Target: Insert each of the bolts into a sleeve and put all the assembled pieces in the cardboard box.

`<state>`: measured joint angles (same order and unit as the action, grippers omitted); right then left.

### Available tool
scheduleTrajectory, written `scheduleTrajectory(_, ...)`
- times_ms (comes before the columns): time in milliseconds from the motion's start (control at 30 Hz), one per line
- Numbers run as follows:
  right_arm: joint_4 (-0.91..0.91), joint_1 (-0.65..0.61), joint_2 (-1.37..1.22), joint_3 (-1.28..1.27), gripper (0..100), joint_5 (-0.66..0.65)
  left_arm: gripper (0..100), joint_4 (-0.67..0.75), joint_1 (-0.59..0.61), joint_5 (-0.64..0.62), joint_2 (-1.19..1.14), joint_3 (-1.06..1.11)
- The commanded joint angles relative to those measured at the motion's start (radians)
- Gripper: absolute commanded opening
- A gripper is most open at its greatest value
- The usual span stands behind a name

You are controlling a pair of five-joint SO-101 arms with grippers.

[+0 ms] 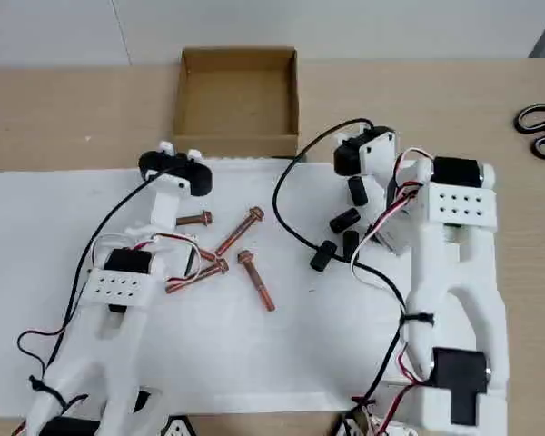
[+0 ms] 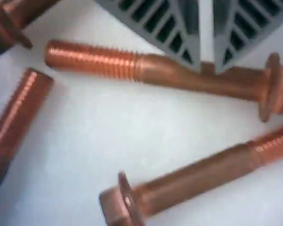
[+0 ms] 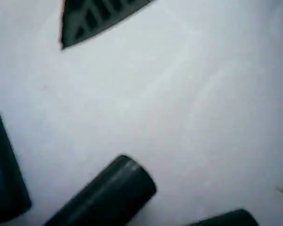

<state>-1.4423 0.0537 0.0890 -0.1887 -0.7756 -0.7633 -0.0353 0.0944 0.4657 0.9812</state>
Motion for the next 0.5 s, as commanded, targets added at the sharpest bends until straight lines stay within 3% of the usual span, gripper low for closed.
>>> scheduleTrajectory(0,0.038,0.005,-0.042,0.04,15.8,-0.077,1,0.023,-0.006,0.002,0.0,-0.004)
scheduleTrajectory(467,0.15,-0.039,-0.157,0.043,16.6,-0.256,1,0.026,-0.046,0.006,-0.002,0.002)
